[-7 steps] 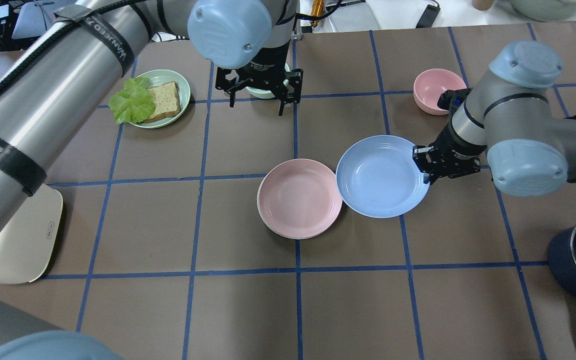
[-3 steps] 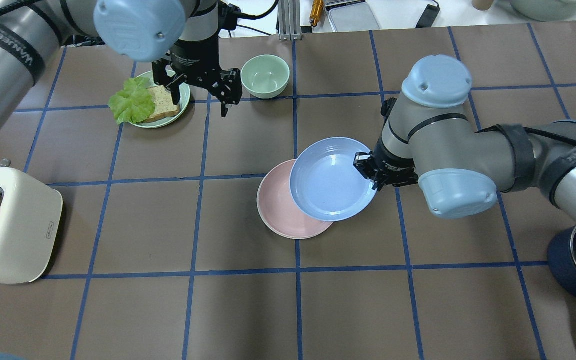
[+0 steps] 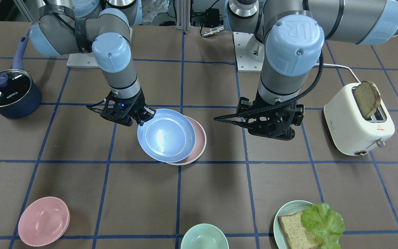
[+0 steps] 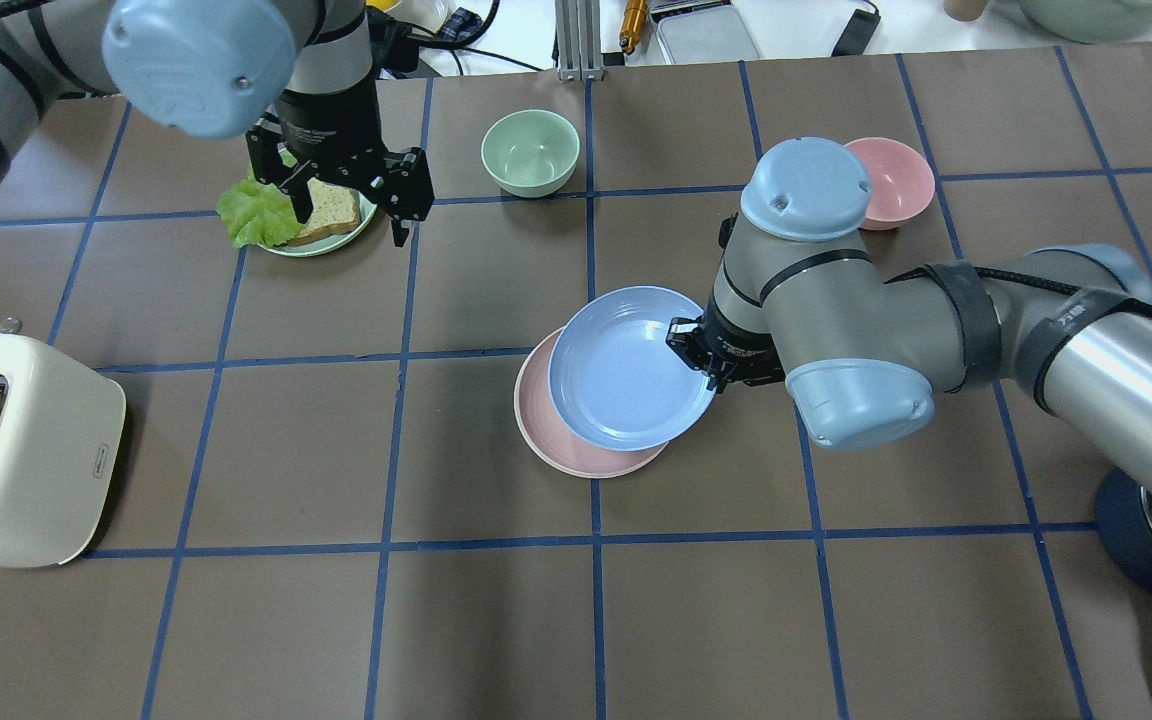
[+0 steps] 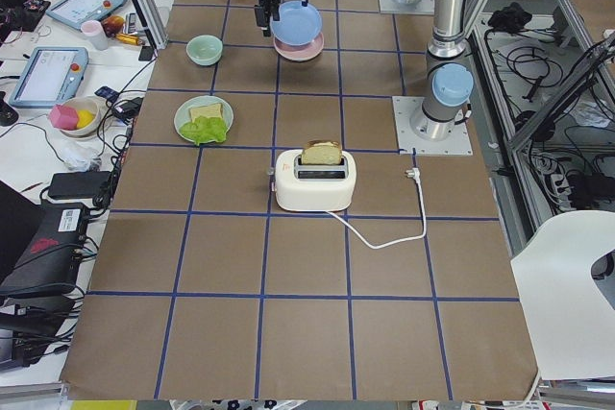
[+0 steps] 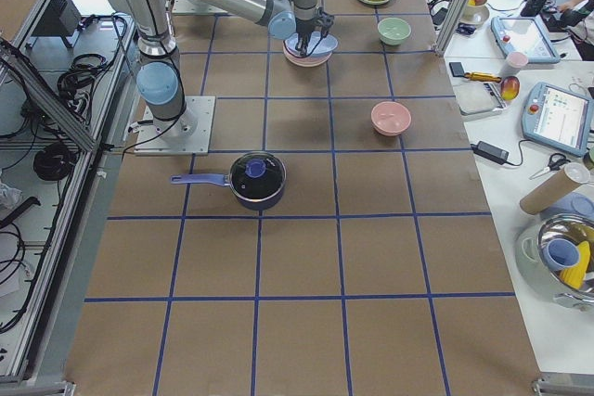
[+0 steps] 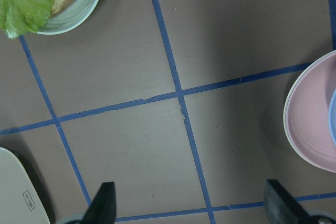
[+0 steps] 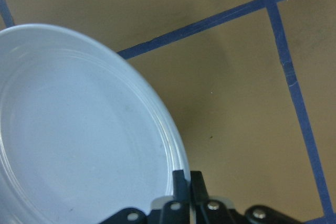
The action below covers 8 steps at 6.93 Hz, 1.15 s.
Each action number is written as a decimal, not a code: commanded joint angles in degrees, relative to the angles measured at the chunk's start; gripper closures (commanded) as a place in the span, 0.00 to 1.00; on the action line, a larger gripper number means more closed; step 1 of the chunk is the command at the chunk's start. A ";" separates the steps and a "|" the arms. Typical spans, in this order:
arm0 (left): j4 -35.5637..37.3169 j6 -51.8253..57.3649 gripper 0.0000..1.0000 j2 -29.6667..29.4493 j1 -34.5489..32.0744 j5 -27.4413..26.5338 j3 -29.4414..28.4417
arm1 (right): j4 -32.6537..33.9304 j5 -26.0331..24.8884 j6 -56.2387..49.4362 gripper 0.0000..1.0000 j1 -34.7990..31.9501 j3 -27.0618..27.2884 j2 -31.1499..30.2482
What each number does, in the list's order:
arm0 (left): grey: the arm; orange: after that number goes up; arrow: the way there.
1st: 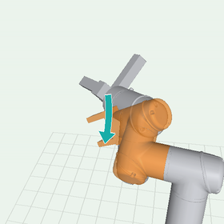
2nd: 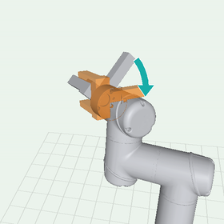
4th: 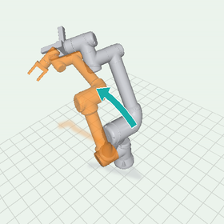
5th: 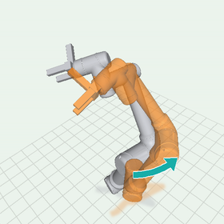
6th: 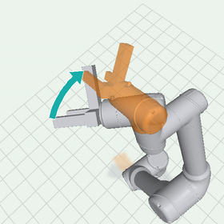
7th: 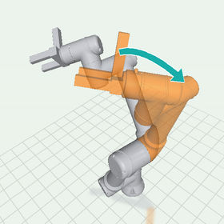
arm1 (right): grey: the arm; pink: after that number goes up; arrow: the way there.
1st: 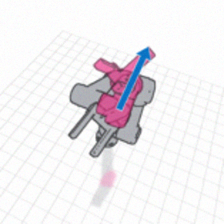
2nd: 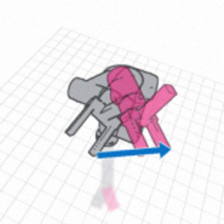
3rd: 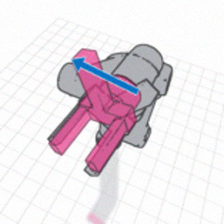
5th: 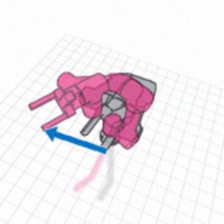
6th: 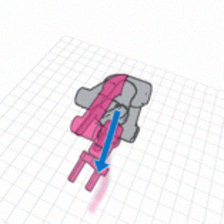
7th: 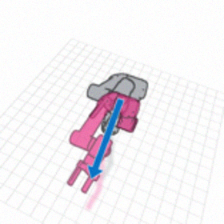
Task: Stack three plates with pink and blue
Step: 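Release the blue plate on the stack and raise the right gripper away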
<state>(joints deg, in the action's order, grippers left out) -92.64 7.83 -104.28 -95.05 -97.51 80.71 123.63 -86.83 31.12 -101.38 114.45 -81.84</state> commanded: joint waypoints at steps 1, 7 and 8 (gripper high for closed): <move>0.18 3.06 0.00 3.80 3.46 3.99 3.21 | 0.21 0.26 1.30 0.90 -1.36 -0.02 1.41; 6.86 2.98 0.00 12.68 5.13 5.58 9.02 | -10.97 -7.55 -13.57 0.07 2.04 -13.50 1.33; 6.77 2.98 0.00 13.30 5.40 5.58 9.02 | -18.17 -7.13 -18.15 0.05 4.84 -19.30 0.90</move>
<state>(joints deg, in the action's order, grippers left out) -85.86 10.86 -91.89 -90.04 -92.12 89.70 113.37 -93.30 18.80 -99.28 101.72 -80.64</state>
